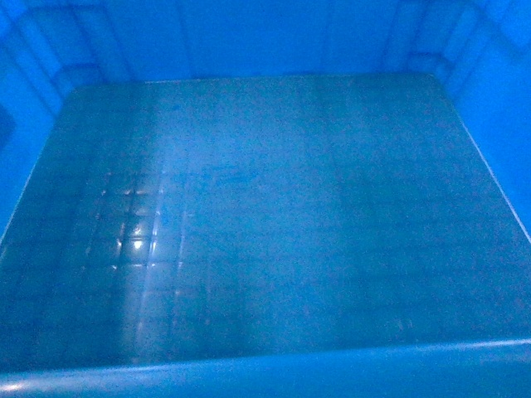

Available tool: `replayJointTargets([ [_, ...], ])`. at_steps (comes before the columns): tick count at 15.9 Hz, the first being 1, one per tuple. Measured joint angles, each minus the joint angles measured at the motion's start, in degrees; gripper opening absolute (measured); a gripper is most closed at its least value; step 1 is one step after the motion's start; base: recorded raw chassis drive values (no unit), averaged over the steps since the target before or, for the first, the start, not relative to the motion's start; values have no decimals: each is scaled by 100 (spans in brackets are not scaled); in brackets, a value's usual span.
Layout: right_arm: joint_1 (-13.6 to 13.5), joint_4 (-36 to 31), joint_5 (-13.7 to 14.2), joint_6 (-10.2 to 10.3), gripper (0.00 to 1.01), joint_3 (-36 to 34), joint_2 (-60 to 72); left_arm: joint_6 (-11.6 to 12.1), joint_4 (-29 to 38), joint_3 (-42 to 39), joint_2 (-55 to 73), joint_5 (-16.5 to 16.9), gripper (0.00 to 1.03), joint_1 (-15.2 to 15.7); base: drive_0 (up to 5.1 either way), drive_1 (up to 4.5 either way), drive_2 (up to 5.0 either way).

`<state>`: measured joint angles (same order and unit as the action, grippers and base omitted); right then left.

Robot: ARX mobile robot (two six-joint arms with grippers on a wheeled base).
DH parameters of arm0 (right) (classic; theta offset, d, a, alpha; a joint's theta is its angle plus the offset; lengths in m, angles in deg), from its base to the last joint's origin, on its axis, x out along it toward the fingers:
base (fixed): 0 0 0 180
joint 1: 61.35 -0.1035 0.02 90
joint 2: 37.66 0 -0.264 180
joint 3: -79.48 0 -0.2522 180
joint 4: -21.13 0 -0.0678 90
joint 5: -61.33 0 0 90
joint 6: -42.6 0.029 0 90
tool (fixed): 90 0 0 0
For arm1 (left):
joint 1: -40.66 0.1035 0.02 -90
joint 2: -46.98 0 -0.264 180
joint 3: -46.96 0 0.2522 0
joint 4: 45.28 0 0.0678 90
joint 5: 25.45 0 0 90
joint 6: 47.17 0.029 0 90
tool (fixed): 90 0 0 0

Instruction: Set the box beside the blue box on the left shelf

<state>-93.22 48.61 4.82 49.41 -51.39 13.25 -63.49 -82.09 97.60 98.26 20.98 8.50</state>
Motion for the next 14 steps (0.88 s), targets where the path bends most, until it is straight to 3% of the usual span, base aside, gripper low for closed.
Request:
replayJointTargets([
  [14, 0, 11, -4, -2, 17, 0, 2, 0, -11, 0, 4, 4, 14, 0, -2, 398, -402],
])
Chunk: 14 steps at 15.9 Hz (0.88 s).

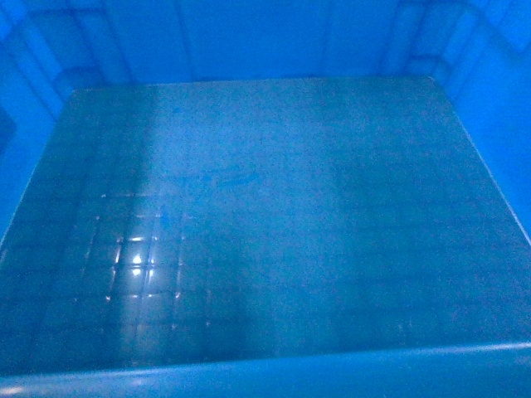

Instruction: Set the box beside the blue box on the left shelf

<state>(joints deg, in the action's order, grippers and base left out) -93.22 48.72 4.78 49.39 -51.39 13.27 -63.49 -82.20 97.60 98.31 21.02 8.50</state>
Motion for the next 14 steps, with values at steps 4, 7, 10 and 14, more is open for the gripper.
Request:
replayJointTargets([
  [4, 0, -11, 11, 0, 17, 0, -4, -7, 13, 0, -2, -2, 14, 0, -5, 394, -405],
  [7, 0, -7, 4, 0, 17, 0, -4, 0, 4, -2, -11, -2, 14, 0, -4, 396, -404],
  [10, 0, -9, 2, 2, 17, 0, -4, 0, -4, -2, -17, -2, 14, 0, 3, 403, -397],
  [14, 0, -4, 2, 2, 17, 0, 2, 0, 0, -2, -4, 0, 14, 0, 6, 406, -394],
])
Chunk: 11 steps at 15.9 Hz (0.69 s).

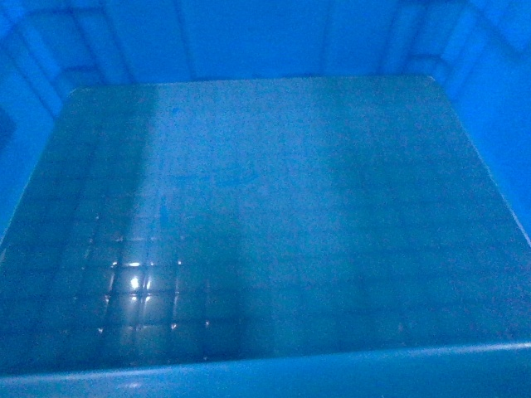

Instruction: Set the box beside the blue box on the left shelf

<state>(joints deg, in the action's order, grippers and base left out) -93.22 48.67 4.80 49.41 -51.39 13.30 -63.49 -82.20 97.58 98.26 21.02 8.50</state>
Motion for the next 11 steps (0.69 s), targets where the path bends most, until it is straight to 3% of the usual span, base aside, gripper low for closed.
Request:
replayJointTargets([
  [11, 0, -9, 2, 0, 17, 0, -4, 4, 11, 0, -2, -4, 14, 0, 9, 410, -392],
])
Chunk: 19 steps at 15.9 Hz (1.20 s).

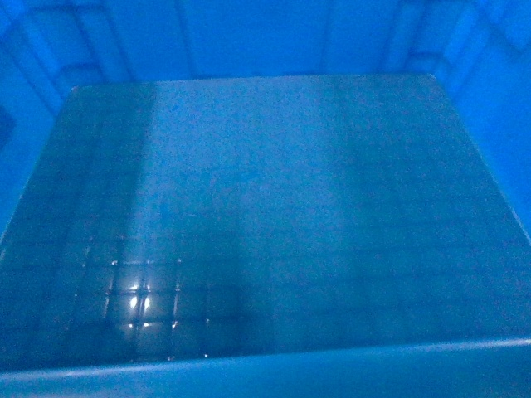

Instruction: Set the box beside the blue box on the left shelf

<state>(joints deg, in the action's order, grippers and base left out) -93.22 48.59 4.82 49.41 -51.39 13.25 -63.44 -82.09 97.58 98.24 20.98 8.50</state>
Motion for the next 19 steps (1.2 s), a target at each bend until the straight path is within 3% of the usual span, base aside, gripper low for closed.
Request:
replayJointTargets([
  [4, 0, 42, 0, -2, 17, 0, 31, -2, -33, 0, 37, 13, 14, 0, 0, 0, 0],
  [19, 0, 2, 9, -20, 17, 0, -2, -7, 2, 0, 2, 0, 14, 0, -484, 261, 261],
])
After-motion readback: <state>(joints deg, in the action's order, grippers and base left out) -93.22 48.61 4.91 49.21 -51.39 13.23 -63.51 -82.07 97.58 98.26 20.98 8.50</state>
